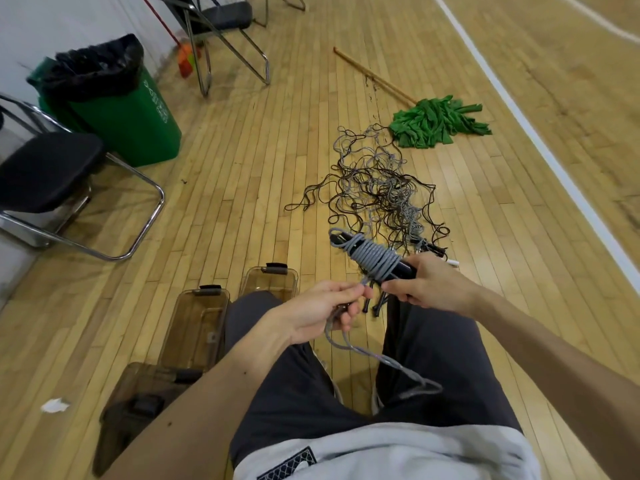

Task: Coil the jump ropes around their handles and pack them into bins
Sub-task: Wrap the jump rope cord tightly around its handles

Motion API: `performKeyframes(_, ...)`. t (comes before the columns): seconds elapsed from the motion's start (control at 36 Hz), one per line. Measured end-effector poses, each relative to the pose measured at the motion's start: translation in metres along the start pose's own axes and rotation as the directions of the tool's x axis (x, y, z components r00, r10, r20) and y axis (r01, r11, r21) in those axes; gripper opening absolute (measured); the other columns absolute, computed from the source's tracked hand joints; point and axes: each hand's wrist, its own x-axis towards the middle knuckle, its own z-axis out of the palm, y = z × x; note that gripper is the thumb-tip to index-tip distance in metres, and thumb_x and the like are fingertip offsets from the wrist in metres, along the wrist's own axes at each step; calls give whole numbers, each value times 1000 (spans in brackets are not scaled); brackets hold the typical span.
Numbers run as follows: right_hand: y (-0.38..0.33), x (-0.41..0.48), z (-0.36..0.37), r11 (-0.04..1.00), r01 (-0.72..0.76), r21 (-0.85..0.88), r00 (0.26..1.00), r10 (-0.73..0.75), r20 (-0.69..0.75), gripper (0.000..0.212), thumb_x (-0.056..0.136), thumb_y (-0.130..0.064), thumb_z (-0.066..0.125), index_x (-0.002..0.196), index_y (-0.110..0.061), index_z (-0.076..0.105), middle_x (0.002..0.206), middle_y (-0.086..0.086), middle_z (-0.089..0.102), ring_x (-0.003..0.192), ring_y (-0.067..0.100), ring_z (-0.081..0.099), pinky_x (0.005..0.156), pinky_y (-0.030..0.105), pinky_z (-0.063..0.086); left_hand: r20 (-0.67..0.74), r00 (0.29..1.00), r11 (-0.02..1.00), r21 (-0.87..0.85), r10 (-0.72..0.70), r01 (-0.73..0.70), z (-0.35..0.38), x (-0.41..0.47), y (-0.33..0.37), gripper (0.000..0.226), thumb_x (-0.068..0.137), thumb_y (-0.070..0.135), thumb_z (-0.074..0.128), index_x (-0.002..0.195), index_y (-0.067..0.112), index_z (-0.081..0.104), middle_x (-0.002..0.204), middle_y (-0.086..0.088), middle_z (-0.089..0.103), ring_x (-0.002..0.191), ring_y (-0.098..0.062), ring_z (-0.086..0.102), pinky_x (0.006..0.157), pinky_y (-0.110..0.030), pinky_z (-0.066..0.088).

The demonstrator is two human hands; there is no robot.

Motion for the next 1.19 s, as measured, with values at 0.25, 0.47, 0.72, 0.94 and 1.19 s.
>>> performKeyframes(0.25,11,11,4,945,-3,-326,985,-53,-164,15,93,-24,71,84,-20,59,78,9,69,59,9,59,51,20,43,-80,996,994,99,-41,49,2,3,2,23,105,22,51,117,7,63,68,5,52,57,-7,49,55,-20,46)
performKeyframes(0.47,16,16,16,925,-50,-376,974,-37,-223,12,95,-26,67,98,-18,59,75,-4,60,63,8,56,51,19,36,-230,973,892,445,24,83,11,3,14,21,102,24,57,120,13,60,68,0,57,51,-6,53,53,-22,49)
performKeyframes(0.72,-1,18,19,905,-276,-322,951,306,43,13,98,-21,62,88,-15,55,78,2,60,50,8,57,45,19,42,-133,974,184,978,184,99,22,-2,44,33,100,29,58,73,10,59,68,-5,61,61,-21,57,54,-34,45)
performKeyframes(0.94,-22,7,14,868,-251,-427,860,403,314,18,91,-18,68,79,-12,56,57,-3,54,42,13,34,41,23,25,35,995,-128,991,91,-23,28,-7,84,30,88,46,71,88,16,71,71,8,60,64,-5,53,56,-26,39)
performKeyframes(1.19,-40,-27,2,950,-69,-305,667,271,694,15,96,-19,66,85,-12,60,65,-3,52,51,13,31,43,20,22,164,985,244,955,49,-172,35,-21,108,40,69,48,86,67,12,68,63,-9,67,49,-5,50,48,-11,34)
